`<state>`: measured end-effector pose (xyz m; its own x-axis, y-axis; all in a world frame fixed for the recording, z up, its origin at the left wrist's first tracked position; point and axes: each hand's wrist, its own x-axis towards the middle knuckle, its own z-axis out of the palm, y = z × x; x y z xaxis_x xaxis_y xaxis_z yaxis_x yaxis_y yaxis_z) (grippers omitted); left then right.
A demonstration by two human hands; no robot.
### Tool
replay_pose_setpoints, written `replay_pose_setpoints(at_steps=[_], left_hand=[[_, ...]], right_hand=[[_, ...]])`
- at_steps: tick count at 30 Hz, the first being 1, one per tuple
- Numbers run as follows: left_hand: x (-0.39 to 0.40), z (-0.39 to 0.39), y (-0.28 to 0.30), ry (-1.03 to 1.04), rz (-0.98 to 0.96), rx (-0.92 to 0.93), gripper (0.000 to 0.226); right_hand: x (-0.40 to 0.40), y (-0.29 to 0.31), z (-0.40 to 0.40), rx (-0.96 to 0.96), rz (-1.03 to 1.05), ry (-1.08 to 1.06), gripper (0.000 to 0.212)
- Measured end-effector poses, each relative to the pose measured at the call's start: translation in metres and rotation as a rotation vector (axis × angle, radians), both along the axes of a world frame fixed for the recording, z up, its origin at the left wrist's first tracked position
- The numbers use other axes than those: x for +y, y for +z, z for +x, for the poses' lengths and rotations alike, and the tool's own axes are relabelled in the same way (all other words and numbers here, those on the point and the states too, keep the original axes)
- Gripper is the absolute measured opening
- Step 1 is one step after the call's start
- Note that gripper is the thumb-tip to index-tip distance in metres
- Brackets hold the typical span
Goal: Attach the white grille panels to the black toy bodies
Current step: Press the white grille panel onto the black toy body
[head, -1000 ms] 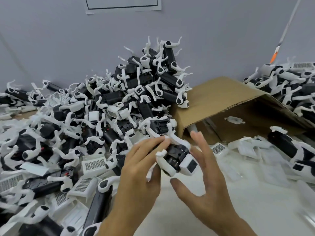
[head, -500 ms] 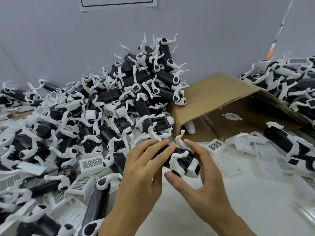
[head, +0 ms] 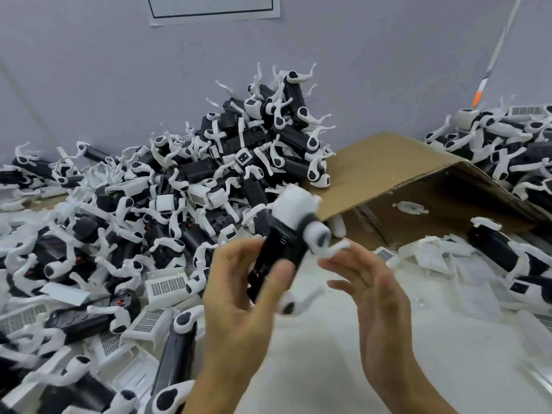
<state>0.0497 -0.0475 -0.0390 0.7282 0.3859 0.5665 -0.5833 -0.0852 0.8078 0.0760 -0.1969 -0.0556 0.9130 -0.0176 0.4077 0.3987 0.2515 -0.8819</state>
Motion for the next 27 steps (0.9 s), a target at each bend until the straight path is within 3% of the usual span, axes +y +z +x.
replay_pose_setpoints(at_steps=[2, 5, 8, 11, 15, 18, 20, 24, 27], left_hand=[[0.003, -0.001, 0.004, -0.176, -0.344, 0.123, 0.023], [0.005, -0.002, 0.008, -0.264, -0.424, 0.24, 0.029], [-0.001, -0.005, 0.016, -0.489, -0.626, 0.331, 0.042], [-0.004, -0.007, 0.016, -0.527, -0.625, 0.37, 0.052], [-0.01, -0.008, 0.012, -0.538, -0.622, 0.393, 0.045], [-0.012, -0.007, 0.015, -0.561, -0.637, 0.44, 0.042], [-0.013, -0.006, 0.014, -0.56, -0.645, 0.468, 0.053], [-0.013, -0.006, 0.012, -0.557, -0.66, 0.456, 0.046], [-0.012, -0.006, 0.012, -0.573, -0.691, 0.471, 0.055]], right_hand=[[0.0, -0.001, -0.005, -0.125, -0.165, -0.021, 0.082], [0.004, -0.005, -0.009, -0.407, -0.447, -0.062, 0.075], [0.01, -0.008, -0.011, -0.567, -0.521, -0.085, 0.063], [0.01, -0.01, -0.01, -0.585, -0.545, -0.12, 0.043], [0.01, -0.011, -0.008, -0.543, -0.522, -0.121, 0.034], [0.01, -0.011, -0.009, -0.516, -0.508, -0.113, 0.031], [0.01, -0.011, -0.009, -0.511, -0.507, -0.106, 0.033], [0.011, -0.012, -0.011, -0.522, -0.496, -0.109, 0.034], [0.011, -0.011, -0.012, -0.528, -0.472, -0.098, 0.03]])
